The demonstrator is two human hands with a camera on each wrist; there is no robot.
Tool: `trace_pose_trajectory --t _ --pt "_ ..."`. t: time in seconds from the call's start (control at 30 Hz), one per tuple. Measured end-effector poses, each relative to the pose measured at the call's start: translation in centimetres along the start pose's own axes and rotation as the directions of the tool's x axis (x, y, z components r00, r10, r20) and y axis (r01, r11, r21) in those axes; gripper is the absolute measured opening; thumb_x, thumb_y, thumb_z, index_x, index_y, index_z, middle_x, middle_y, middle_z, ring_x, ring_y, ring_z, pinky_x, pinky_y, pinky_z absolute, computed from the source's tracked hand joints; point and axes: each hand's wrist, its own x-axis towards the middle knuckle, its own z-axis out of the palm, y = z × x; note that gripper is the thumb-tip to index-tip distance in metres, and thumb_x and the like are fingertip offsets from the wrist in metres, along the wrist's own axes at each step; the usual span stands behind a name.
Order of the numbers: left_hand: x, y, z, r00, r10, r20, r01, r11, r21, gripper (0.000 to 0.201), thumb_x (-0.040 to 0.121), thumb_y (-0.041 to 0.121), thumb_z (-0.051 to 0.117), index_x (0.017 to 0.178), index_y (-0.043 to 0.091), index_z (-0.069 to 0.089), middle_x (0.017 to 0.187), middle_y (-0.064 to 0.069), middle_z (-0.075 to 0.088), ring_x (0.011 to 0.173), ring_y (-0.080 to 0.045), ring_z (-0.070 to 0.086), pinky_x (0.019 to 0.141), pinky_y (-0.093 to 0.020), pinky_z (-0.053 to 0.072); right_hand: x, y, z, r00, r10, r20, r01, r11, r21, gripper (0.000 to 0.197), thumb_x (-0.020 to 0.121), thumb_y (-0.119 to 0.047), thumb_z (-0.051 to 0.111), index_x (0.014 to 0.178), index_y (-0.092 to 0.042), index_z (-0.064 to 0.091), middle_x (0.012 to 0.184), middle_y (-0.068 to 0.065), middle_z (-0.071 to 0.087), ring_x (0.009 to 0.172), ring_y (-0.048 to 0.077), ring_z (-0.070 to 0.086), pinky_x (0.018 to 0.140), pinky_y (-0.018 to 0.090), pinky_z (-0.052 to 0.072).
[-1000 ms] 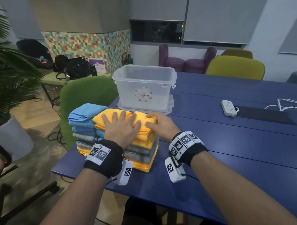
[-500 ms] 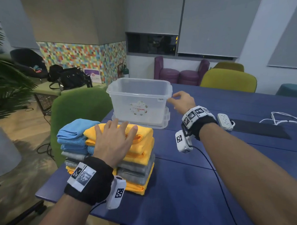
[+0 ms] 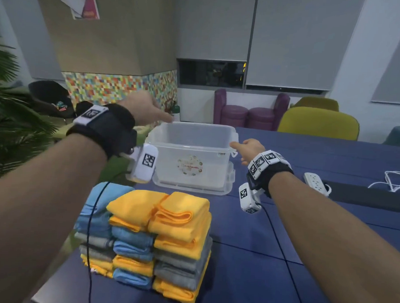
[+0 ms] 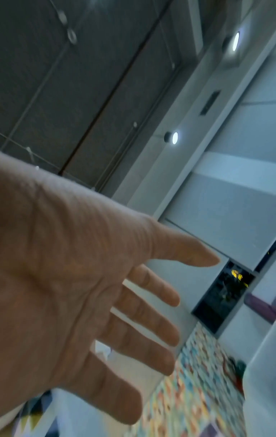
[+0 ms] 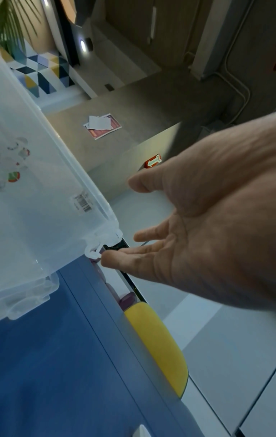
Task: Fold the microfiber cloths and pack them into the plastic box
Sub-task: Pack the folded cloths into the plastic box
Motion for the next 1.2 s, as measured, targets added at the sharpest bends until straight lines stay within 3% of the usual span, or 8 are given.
trace_pose_trajectory --t 0.2,0.43,0.67,0.73,0.83,0.93,1.07,1.2 --pt "6.9 -3.2 4.2 0.969 -0.217 0.116 0.214 0.976 0.039 0.068 0.086 0.043 0.08 0.128 -0.008 0.062 0.128 -0.023 0.067 0.116 -0.039 0.064 0.085 -0.042 0.053 1.6 1.2 1.3 0.997 0.0 0.072 0.002 0.999 -0.036 0.055 0.089 -0.052 0.065 0.121 -0.007 0.06 0.109 0.011 0.064 0.101 0.03 0.064 0.095 0.048 0.054" --pt "10.6 -6.7 10.3 0.882 -0.345 0.321 0.387 0.919 -0.074 0.062 0.102 0.021 0.064 0.154 0.0 0.038 0.156 -0.018 0.044 0.135 -0.036 0.048 0.091 -0.036 0.043 3.3 1.9 2.5 0.998 0.0 0.068 -0.006 0.996 0.083 0.071 0.09 -0.059 0.062 0.139 -0.008 0.054 0.112 0.005 0.061 0.109 0.031 0.066 0.101 0.049 0.052" --pt "14.1 -10.6 12.9 0.82 -0.42 0.388 0.559 0.733 -0.388 0.031 0.102 0.014 0.06 0.129 -0.002 0.054 0.116 -0.021 0.063 0.091 -0.035 0.063 0.069 -0.041 0.052 5.9 2.9 4.2 0.995 -0.019 0.097 0.004 0.988 0.154 0.085 0.057 -0.073 0.06 0.126 -0.023 0.059 0.118 0.004 0.067 0.106 0.03 0.068 0.097 0.049 0.054" --pt "14.6 -11.2 13.5 0.807 -0.43 0.405 0.583 0.688 -0.432 0.027 0.101 0.008 0.059 0.124 -0.006 0.055 0.12 -0.026 0.066 0.095 -0.04 0.066 0.077 -0.045 0.056 6.2 3.0 4.5 0.996 -0.018 0.088 0.004 0.988 0.154 0.083 0.059 -0.068 0.06 0.128 -0.022 0.057 0.119 0.004 0.066 0.107 0.03 0.067 0.097 0.049 0.054" --pt "14.7 -11.5 14.0 0.822 -0.439 0.363 0.568 0.672 -0.474 0.011 0.1 0.003 0.054 0.108 -0.004 0.055 0.118 -0.026 0.066 0.081 -0.039 0.065 0.059 -0.038 0.056 5.8 2.7 4.5 0.997 -0.014 0.081 0.002 0.99 0.142 0.067 0.07 -0.059 0.062 0.126 -0.021 0.06 0.116 0.004 0.067 0.105 0.029 0.067 0.097 0.048 0.054" --pt "14.8 -11.6 14.3 0.825 -0.445 0.347 0.564 0.634 -0.529 0.006 0.096 0.002 0.058 0.1 -0.001 0.058 0.122 -0.029 0.066 0.094 -0.043 0.068 0.079 -0.048 0.057 5.5 2.7 4.1 0.999 -0.01 0.051 0.002 0.989 0.146 0.055 0.075 -0.051 0.063 0.121 -0.021 0.063 0.111 0.004 0.069 0.102 0.028 0.067 0.095 0.046 0.055" --pt "12.9 -9.1 13.0 0.844 -0.449 0.295 0.528 0.595 -0.605 0.006 0.095 -0.002 0.059 0.101 -0.003 0.059 0.114 -0.028 0.067 0.087 -0.04 0.068 0.08 -0.048 0.058 5.3 2.7 2.8 0.998 -0.025 0.05 0.019 0.993 0.116 0.047 0.083 -0.044 0.066 0.121 -0.017 0.065 0.109 0.002 0.066 0.1 0.026 0.065 0.085 0.034 0.051" --pt "11.2 -6.0 10.9 0.885 -0.4 0.237 0.448 0.598 -0.665 0.018 0.095 -0.001 0.06 0.113 -0.004 0.059 0.11 -0.026 0.065 0.097 -0.043 0.07 0.08 -0.046 0.061 4.7 2.8 -0.3 0.999 -0.04 0.009 0.039 0.99 0.134 0.044 0.077 -0.045 0.068 0.111 -0.017 0.069 0.101 -0.002 0.064 0.101 0.028 0.064 0.091 0.038 0.052"
